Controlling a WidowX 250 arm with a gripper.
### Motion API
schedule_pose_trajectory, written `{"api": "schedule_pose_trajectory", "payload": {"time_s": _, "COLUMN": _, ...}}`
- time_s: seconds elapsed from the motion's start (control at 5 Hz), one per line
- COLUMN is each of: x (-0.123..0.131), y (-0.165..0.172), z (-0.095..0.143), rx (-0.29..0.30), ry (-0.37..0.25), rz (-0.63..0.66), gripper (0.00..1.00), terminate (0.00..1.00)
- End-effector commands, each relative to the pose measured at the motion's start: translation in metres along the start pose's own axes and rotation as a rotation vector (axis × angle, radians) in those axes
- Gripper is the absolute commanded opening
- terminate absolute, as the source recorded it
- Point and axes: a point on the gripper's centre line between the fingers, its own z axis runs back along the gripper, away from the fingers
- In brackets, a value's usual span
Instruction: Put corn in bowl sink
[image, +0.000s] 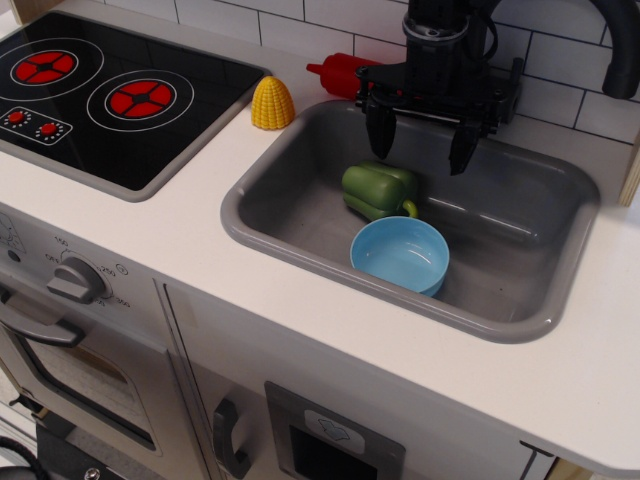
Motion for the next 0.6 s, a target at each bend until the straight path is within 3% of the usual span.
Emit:
{"api": "schedule_pose_trajectory", "payload": {"time_s": 0.0, "x": 0.0, "y": 0.0, "z": 0.0, "rx": 0.0, "ry": 0.0, "rz": 0.0, "gripper": 1.0, "terminate": 0.0}}
{"api": "schedule_pose_trajectory", "payload": {"time_s": 0.2, "x": 0.005, "y": 0.034, "z": 0.022, "rx": -0.005, "ry": 0.012, "rz": 0.09, "gripper": 1.0, "terminate": 0.0}}
{"api": "schedule_pose_trajectory", "payload": {"time_s": 0.4, "x": 0.004, "y": 0.067, "z": 0.03, "rx": -0.018, "ry": -0.074, "rz": 0.15, "gripper": 1.0, "terminate": 0.0}}
